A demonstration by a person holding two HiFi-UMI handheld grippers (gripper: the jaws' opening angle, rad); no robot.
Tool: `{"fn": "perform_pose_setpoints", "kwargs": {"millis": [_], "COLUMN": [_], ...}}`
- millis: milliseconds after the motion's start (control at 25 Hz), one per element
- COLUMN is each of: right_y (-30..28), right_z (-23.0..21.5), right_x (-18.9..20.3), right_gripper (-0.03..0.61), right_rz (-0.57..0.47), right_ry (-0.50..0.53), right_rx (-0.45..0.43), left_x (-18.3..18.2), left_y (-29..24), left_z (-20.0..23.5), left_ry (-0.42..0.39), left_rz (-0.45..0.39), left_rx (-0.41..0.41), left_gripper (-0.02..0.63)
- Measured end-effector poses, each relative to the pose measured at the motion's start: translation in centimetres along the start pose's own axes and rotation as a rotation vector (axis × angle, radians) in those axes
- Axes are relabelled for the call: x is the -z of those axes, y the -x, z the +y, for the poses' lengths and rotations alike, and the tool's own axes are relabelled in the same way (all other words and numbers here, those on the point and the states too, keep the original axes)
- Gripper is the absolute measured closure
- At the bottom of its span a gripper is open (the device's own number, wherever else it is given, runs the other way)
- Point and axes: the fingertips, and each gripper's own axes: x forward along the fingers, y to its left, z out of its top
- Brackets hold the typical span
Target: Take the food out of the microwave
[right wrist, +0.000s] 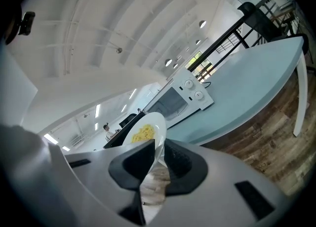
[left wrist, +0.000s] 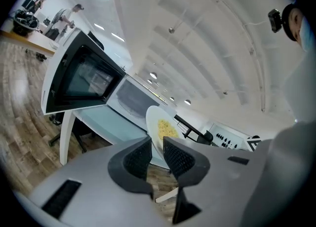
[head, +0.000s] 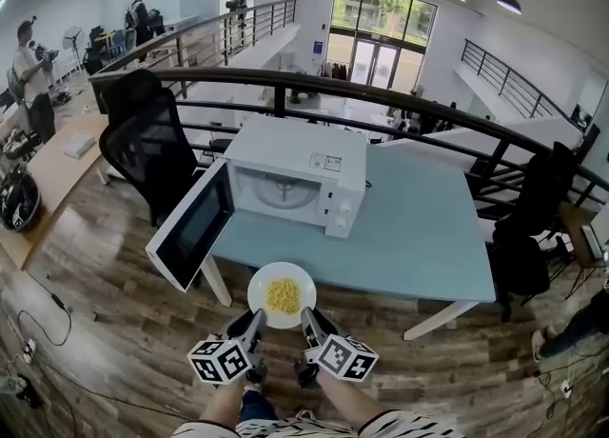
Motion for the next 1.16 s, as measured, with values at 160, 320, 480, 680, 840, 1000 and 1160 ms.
{"fn": "perform_pose_setpoints", "kwargs": {"millis": [160, 320, 480, 680, 840, 1000, 1160], "right_y": [1.6, 3.1, 3.9, 4.8, 5.3, 5.5, 5.5], "right_z": [-0.3, -0.4, -0.8, -0.8, -0.7, -0.7, -0.7], "right_x": [0.8, 1.4, 1.7, 2.2, 2.6, 2.5, 2.4], "right_gripper": [0.506, 0.506, 0.506, 0.506, 0.506, 0.508, 0.506], "right_rz": [0.004, 0.016, 0.023, 0.032, 0.042, 0.042, 0.043], "right_ry": [-0.006, 0.002, 0.006, 0.016, 0.022, 0.029, 0.032], "right_rx": [-0.009, -0.009, -0.010, -0.011, -0.018, -0.019, -0.022], "left_x": [1.3, 2.5, 3.2, 4.0, 4.3, 4.3, 4.4], "left_y": [1.1, 2.2, 2.6, 3.4, 4.0, 4.2, 4.2], "left_z": [-0.7, -1.5, -1.9, -2.3, -2.5, -2.7, -2.9], "left_ry": [0.010, 0.017, 0.024, 0.027, 0.029, 0.025, 0.026], "left_rz": [-0.006, -0.005, -0.008, -0.007, -0.010, -0.013, -0.018], "left_rx": [-0.007, -0.010, -0.013, -0.018, -0.022, -0.021, -0.022], "left_gripper": [0.529, 0.531, 0.531, 0.532, 0.532, 0.534, 0.534]}}
